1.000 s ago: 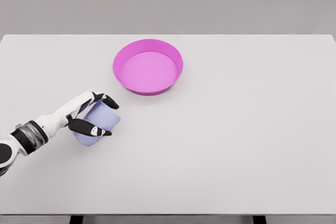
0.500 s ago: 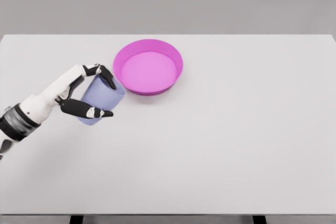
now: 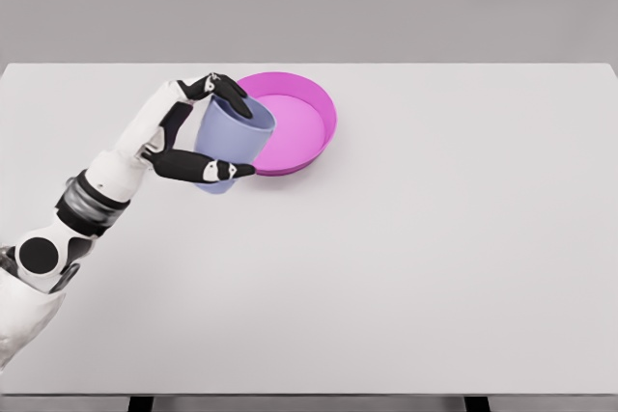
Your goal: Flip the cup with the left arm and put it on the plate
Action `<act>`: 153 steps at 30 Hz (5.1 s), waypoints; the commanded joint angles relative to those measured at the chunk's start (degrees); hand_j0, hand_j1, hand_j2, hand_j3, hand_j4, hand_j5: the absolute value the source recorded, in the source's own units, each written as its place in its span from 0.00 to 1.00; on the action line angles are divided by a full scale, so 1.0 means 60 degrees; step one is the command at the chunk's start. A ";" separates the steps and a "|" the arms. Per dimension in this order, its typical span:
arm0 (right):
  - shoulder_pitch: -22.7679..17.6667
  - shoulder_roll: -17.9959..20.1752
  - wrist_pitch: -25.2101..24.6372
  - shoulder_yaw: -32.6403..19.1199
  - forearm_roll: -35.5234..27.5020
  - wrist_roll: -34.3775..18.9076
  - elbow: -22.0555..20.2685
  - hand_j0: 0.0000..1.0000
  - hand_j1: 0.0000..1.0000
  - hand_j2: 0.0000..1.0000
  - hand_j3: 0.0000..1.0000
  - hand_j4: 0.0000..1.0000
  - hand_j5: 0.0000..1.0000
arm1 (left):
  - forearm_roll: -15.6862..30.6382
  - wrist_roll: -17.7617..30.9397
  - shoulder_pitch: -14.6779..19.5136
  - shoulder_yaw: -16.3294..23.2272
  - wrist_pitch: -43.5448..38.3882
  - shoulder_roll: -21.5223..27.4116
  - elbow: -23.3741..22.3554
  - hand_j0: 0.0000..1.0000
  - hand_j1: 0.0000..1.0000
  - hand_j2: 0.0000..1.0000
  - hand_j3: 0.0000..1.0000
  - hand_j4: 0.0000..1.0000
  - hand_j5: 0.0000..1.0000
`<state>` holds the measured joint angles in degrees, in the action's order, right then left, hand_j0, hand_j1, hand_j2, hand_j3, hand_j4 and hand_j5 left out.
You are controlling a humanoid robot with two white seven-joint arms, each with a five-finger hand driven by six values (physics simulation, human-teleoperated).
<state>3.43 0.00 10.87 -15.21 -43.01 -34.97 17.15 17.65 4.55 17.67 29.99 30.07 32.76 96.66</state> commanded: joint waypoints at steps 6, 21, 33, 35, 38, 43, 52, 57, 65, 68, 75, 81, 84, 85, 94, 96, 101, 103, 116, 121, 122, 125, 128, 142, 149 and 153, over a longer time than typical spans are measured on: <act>0.0000 -0.0001 0.0005 0.0001 0.0005 -0.0004 -0.0001 1.00 1.00 1.00 1.00 1.00 1.00 | -0.1359 -0.0100 0.0029 -0.0603 0.0071 -0.1680 -0.0612 0.39 0.39 0.39 0.39 0.39 0.39; 0.0000 -0.0001 0.0005 0.0001 0.0005 -0.0004 -0.0001 1.00 1.00 1.00 1.00 1.00 1.00 | -0.1359 -0.0276 0.0015 -0.1643 0.0821 -0.4184 -0.2296 0.39 0.39 0.39 0.39 0.39 0.39; 0.0000 -0.0001 0.0005 0.0001 0.0005 -0.0004 -0.0001 1.00 1.00 1.00 1.00 1.00 1.00 | -0.0437 -0.0378 0.1026 -0.1878 0.0821 -0.4947 -0.4699 0.40 0.40 0.40 0.40 0.40 0.40; 0.0000 -0.0001 0.0005 0.0001 0.0005 -0.0004 -0.0001 1.00 1.00 1.00 1.00 1.00 1.00 | 0.0134 -0.0378 0.1011 -0.1863 0.0821 -0.5093 -0.4699 0.40 0.40 0.40 0.40 0.40 0.40; 0.0000 -0.0001 0.0005 0.0001 0.0005 -0.0004 -0.0001 1.00 1.00 1.00 1.00 1.00 1.00 | 0.0897 -0.0378 0.1011 -0.1863 0.0821 -0.5283 -0.4772 0.40 0.40 0.40 0.40 0.40 0.40; 0.0000 -0.0001 0.0005 0.0001 0.0005 -0.0004 -0.0001 1.00 1.00 1.00 1.00 1.00 1.00 | 0.0853 -0.0247 0.1040 -0.2361 0.0821 -0.5459 -0.5299 0.41 0.41 0.41 0.41 0.41 0.41; 0.0000 -0.0001 0.0005 0.0001 0.0005 -0.0004 -0.0001 1.00 1.00 1.00 1.00 1.00 1.00 | 0.0648 0.1687 0.0952 -0.2244 0.0821 -0.5459 -0.4875 0.41 0.41 0.41 0.41 0.41 0.41; 0.0000 -0.0001 0.0005 0.0001 0.0005 -0.0004 -0.0001 1.00 1.00 1.00 1.00 1.00 1.00 | 0.0458 0.1746 0.1391 -0.1878 0.0821 -0.5079 -0.4845 0.41 0.41 0.41 0.41 0.41 0.41; 0.0000 -0.0001 0.0005 0.0001 0.0005 -0.0004 -0.0001 1.00 1.00 1.00 1.00 1.00 1.00 | 0.0501 0.0808 0.2124 -0.0428 0.0821 -0.3409 -0.4801 0.41 0.41 0.41 0.41 0.41 0.41; 0.0000 -0.0001 0.0005 0.0001 0.0005 -0.0004 -0.0001 1.00 1.00 1.00 1.00 1.00 1.00 | 0.0501 0.0472 0.2256 -0.0398 0.0821 -0.3423 -0.4831 0.40 0.40 0.40 0.40 0.40 0.40; 0.0000 -0.0001 0.0005 0.0001 0.0005 -0.0004 -0.0001 1.00 1.00 1.00 1.00 1.00 1.00 | 0.0501 -0.0598 0.2710 -0.0398 0.0821 -0.3906 -0.5812 0.43 0.43 0.43 0.43 0.43 0.43; 0.0000 -0.0001 0.0005 0.0001 0.0005 -0.0004 -0.0001 1.00 1.00 1.00 1.00 1.00 1.00 | 0.0501 -0.0861 0.2783 -0.0442 0.0821 -0.4229 -0.6369 0.43 0.43 0.43 0.43 0.43 0.43; 0.0000 -0.0001 0.0005 0.0001 0.0005 -0.0004 -0.0001 1.00 1.00 1.00 1.00 1.00 1.00 | 0.0487 -0.0847 0.2901 -0.0516 0.0821 -0.4434 -0.6661 0.43 0.43 0.43 0.43 0.43 0.43; 0.0000 -0.0001 0.0005 0.0001 0.0005 -0.0004 -0.0001 1.00 1.00 1.00 1.00 1.00 1.00 | 0.0487 -0.0832 0.3003 -0.0632 0.0821 -0.4580 -0.6764 0.43 0.43 0.43 0.43 0.43 0.43; 0.0000 -0.0001 0.0005 0.0001 0.0005 -0.0004 -0.0001 1.00 1.00 1.00 1.00 1.00 1.00 | 0.0458 -0.0247 0.3091 -0.1087 0.0821 -0.5108 -0.7409 0.43 0.43 0.43 0.43 0.43 0.43; 0.0000 -0.0001 0.0005 0.0001 0.0005 -0.0004 -0.0001 1.00 1.00 1.00 1.00 1.00 1.00 | 0.0268 0.0105 0.3032 -0.1043 0.0821 -0.5078 -0.7423 0.43 0.43 0.43 0.43 0.43 0.43; 0.0000 -0.0001 0.0005 0.0001 0.0005 -0.0004 -0.0001 1.00 1.00 1.00 1.00 1.00 1.00 | -0.0333 0.0149 0.3062 -0.1072 0.0821 -0.5137 -0.8141 0.45 0.45 0.45 0.45 0.45 0.45; 0.0000 -0.0001 0.0005 0.0001 0.0005 -0.0004 -0.0001 1.00 1.00 1.00 1.00 1.00 1.00 | -0.0333 0.0149 0.3062 -0.1189 0.0821 -0.5137 -0.8214 0.45 0.45 0.45 0.45 0.45 0.45; 0.0000 -0.0001 0.0005 0.0001 0.0005 -0.0004 -0.0001 1.00 1.00 1.00 1.00 1.00 1.00 | -0.0246 -0.0114 0.3252 -0.2214 0.0821 -0.5459 -0.8522 0.71 0.71 0.71 0.71 0.71 0.71; 0.0000 -0.0001 0.0005 0.0001 0.0005 -0.0004 -0.0001 1.00 1.00 1.00 1.00 1.00 1.00 | -0.0260 -0.0334 0.3164 -0.2127 0.0821 -0.5459 -0.8024 0.74 0.74 0.74 0.74 0.74 0.74; 0.0000 -0.0001 0.0005 0.0001 0.0005 -0.0004 -0.0001 1.00 1.00 1.00 1.00 1.00 1.00 | -0.0275 -0.0334 0.3150 -0.2112 0.0821 -0.5459 -0.7936 0.76 0.76 0.76 0.76 0.76 0.76; 0.0000 -0.0001 0.0005 0.0001 0.0005 -0.0004 -0.0001 1.00 1.00 1.00 1.00 1.00 1.00 | -0.0304 -0.0334 0.3091 -0.2068 0.0821 -0.5459 -0.7687 0.82 0.82 0.82 0.82 0.82 0.82; 0.0000 -0.0001 0.0005 0.0001 0.0005 -0.0004 -0.0001 1.00 1.00 1.00 1.00 1.00 1.00 | -0.0333 -0.0290 0.2945 -0.2039 0.0821 -0.5459 -0.7541 0.84 0.84 0.84 0.84 0.84 0.84; 0.0000 -0.0001 0.0005 0.0001 0.0005 -0.0004 -0.0001 1.00 1.00 1.00 1.00 1.00 1.00 | -0.0363 -0.0027 0.2769 -0.2068 0.0821 -0.5459 -0.7335 0.86 0.86 0.86 0.86 0.86 0.86; 0.0000 -0.0001 0.0005 0.0001 0.0005 -0.0004 -0.0001 1.00 1.00 1.00 1.00 1.00 1.00 | -0.0363 -0.0027 0.2769 -0.2273 0.0821 -0.5459 -0.7277 0.86 0.86 0.86 0.86 0.86 0.86; 0.0000 -0.0001 0.0005 0.0001 0.0005 -0.0004 -0.0001 1.00 1.00 1.00 1.00 1.00 1.00 | -0.0348 -0.0056 0.2754 -0.2420 0.0821 -0.5459 -0.7277 0.86 0.86 0.86 0.86 0.86 0.86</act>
<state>3.43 0.00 10.87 -15.21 -43.01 -34.97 17.15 15.45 4.26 33.84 15.80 34.99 0.01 52.90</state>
